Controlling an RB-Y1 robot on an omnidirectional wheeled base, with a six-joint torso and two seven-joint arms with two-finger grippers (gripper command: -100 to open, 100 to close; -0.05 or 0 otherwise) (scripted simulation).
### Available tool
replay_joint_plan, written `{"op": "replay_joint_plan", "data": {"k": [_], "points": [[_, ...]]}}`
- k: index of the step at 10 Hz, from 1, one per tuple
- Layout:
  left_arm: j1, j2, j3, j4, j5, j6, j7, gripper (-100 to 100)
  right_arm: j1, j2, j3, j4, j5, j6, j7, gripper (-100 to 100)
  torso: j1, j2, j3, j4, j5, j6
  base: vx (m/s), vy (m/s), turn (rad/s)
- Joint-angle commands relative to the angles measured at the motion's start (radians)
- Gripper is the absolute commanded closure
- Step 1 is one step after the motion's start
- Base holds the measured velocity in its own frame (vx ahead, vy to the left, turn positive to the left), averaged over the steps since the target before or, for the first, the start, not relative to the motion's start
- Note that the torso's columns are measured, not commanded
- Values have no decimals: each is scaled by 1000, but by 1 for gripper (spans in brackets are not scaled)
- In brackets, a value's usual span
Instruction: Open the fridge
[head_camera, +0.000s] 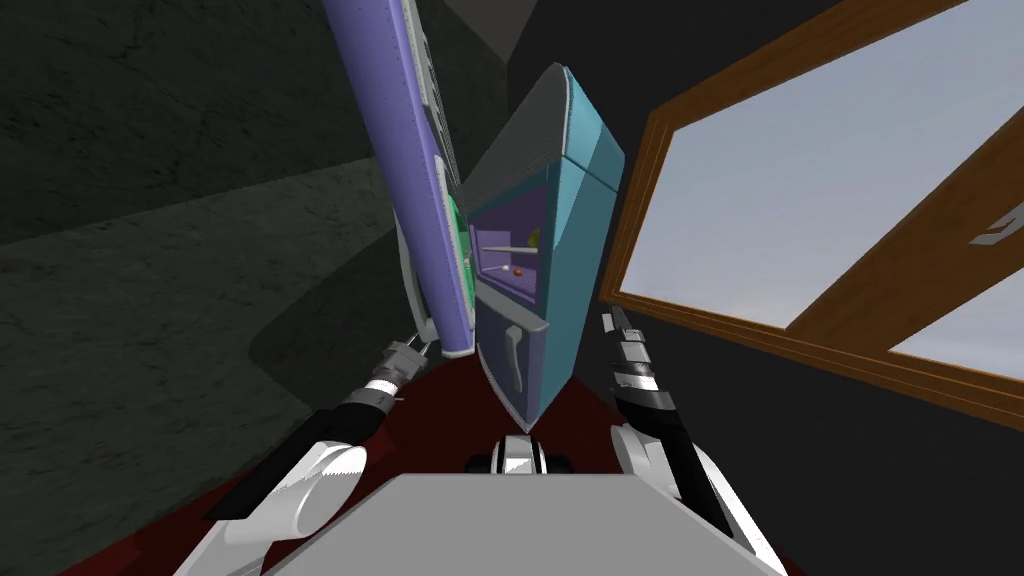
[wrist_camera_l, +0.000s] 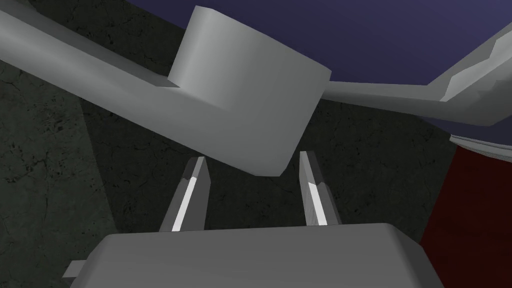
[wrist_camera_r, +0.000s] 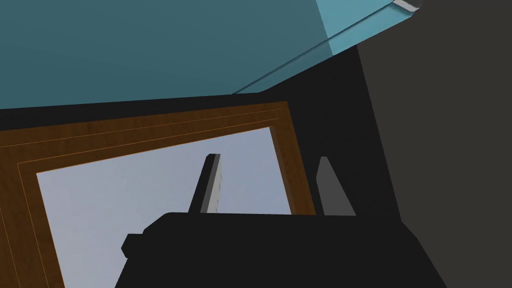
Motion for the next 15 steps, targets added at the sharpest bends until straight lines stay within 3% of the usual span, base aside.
{"op": "replay_joint_plan", "data": {"k": [1,2,4,7,9,15], "points": [[-6,8,-5,1,4,-1,0,100,0,0,0,0,0,0,0,0,-3,2,1,0,0,-3,-42,131,-17],[-12,23,-18,2,11,-4,-2,100,0,0,0,0,0,0,0,0,-11,2,2,-2,-1,-3,1,216,-75],[-16,37,-31,2,18,-7,-3,100,0,0,0,0,0,0,0,0,6,-2,-2,-1,1,2,-29,339,-140],[-25,65,-59,3,31,-13,-6,100,0,0,0,0,0,0,0,0,-7,-14,-10,-2,-3,6,-8,291,-70],[-30,79,-72,3,38,-15,-7,100,0,0,0,0,0,0,0,0,-2,-13,-10,0,-4,9,-47,364,-161],[-52,149,-141,5,72,-30,-15,100,0,0,0,0,0,0,0,0,-3,-2,-1,0,-1,0,-56,380,-153]]}}
